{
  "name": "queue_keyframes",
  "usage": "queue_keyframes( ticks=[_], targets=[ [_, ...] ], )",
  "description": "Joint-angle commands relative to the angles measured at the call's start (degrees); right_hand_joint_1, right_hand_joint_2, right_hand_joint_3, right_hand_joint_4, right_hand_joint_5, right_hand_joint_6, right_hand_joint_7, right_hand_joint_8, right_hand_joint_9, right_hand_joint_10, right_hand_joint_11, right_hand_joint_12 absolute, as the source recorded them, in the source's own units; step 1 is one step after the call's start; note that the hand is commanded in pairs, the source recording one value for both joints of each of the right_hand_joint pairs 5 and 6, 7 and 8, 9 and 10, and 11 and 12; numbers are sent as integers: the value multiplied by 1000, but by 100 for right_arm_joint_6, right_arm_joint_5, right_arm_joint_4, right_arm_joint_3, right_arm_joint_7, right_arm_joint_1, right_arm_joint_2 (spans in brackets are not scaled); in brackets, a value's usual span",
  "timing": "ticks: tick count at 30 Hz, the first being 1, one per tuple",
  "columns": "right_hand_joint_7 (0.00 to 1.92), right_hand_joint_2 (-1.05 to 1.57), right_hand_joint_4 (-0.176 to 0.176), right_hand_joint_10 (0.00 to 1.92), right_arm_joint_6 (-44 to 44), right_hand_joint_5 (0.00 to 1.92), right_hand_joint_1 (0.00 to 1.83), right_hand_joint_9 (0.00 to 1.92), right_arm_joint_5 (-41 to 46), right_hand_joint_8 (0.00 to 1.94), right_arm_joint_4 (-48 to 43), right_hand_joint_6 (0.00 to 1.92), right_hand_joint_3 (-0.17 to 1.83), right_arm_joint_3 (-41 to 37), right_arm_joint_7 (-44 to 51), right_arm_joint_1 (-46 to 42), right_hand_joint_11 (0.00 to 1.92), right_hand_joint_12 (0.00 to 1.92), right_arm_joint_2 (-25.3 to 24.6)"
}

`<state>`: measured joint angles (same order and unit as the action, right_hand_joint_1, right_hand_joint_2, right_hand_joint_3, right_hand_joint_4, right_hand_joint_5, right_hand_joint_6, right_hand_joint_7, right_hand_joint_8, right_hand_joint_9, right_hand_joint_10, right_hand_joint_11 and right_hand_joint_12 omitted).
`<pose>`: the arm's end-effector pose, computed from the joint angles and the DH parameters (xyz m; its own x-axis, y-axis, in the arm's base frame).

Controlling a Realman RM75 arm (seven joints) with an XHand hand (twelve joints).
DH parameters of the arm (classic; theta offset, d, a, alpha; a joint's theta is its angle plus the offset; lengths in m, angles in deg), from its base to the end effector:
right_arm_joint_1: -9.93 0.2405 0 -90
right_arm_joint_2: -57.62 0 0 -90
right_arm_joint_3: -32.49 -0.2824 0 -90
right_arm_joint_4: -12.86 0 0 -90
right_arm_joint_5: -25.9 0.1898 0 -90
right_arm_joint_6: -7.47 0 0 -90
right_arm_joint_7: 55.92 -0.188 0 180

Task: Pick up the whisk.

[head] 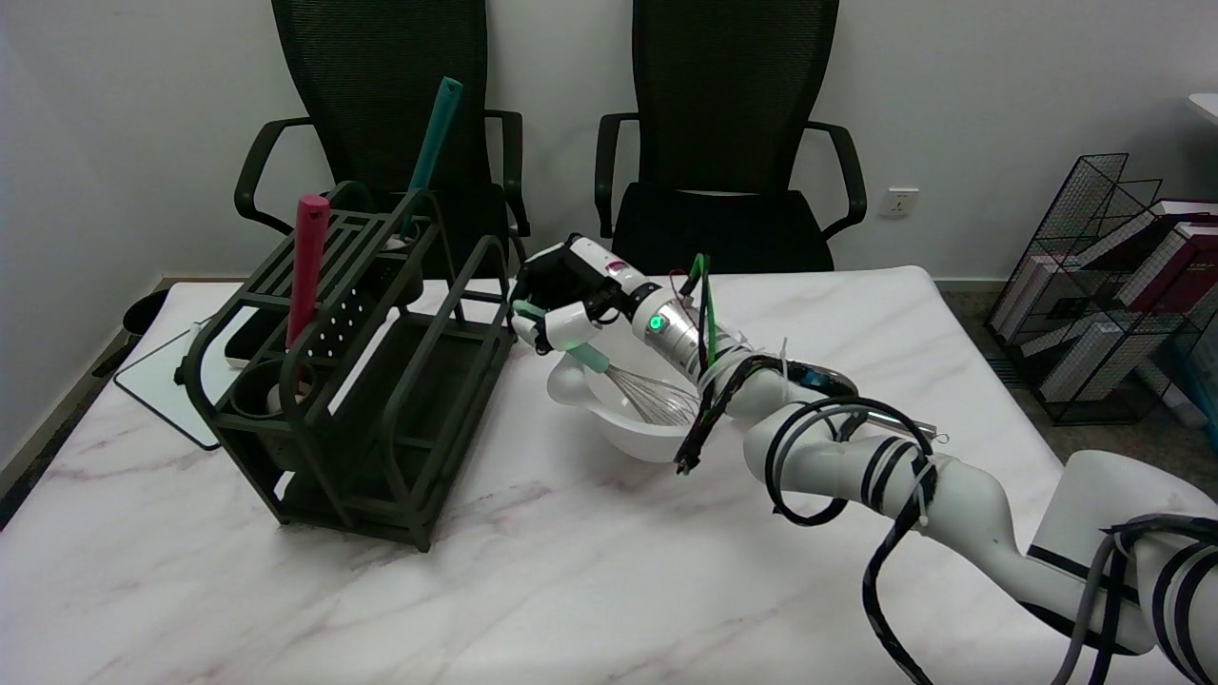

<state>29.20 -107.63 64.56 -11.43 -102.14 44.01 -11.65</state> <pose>-0.2779 -0.4963 0.2271 0.6140 -0.2120 0.7603 -0.7888 -0.2007 0.5810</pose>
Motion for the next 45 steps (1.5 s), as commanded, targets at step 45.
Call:
queue_keyframes(
  ticks=[45],
  targets=[
    [1014,352,0,1110,221,577,1121,1110,8,1014,673,577,1166,67,-16,-443,1140,1140,-100]
  ],
)
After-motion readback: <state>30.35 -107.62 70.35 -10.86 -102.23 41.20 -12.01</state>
